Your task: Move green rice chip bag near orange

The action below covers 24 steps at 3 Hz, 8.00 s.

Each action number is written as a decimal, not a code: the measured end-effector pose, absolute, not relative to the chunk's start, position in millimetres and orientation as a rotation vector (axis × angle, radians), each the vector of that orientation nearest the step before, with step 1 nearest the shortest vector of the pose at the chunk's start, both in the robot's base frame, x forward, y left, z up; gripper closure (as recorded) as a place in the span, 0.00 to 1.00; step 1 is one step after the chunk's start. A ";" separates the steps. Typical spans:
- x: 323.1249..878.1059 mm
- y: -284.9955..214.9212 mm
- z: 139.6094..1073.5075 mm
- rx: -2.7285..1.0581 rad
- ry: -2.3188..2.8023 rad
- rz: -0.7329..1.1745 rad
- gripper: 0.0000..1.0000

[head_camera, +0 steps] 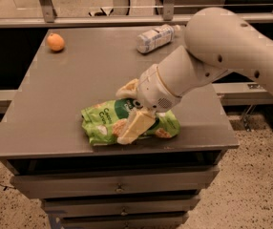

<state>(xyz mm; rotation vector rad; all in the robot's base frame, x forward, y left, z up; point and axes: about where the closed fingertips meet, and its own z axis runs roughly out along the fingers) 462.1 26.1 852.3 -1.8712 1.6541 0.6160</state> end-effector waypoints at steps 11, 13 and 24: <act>705.2 -21.2 987.5 -1.316 1.615 0.039 1.00; 799.9 37.2 1001.3 -1.204 1.552 0.186 1.00; 888.2 149.5 889.5 -0.817 1.802 0.350 0.45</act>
Offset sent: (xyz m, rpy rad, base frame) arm 0.0061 -0.0020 -0.0021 -0.0098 -0.0088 -0.0355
